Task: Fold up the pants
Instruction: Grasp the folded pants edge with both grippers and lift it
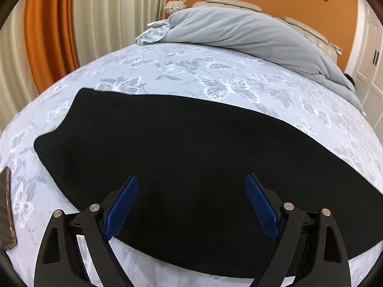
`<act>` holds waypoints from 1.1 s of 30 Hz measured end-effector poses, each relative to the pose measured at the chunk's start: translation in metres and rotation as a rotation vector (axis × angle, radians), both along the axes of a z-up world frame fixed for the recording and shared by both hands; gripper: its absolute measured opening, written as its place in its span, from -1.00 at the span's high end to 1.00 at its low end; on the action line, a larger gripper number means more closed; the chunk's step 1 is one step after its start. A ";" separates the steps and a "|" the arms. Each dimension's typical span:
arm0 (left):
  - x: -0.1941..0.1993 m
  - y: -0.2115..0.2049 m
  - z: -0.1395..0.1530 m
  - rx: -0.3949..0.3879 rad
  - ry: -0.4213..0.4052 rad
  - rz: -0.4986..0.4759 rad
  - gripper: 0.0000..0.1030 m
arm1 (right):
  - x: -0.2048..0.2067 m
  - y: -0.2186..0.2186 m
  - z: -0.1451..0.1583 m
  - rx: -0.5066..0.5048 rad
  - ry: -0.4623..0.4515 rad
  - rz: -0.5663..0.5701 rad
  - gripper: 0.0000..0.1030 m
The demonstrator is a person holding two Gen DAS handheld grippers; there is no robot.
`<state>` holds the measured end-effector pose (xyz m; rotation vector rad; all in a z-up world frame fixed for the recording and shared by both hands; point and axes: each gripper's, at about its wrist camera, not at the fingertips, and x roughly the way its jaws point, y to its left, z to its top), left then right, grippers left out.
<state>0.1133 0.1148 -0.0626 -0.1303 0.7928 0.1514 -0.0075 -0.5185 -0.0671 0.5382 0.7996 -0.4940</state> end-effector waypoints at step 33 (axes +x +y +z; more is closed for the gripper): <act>-0.017 0.064 0.024 -0.223 -0.015 0.107 -0.70 | 0.129 0.404 0.043 0.004 -0.084 0.900 0.47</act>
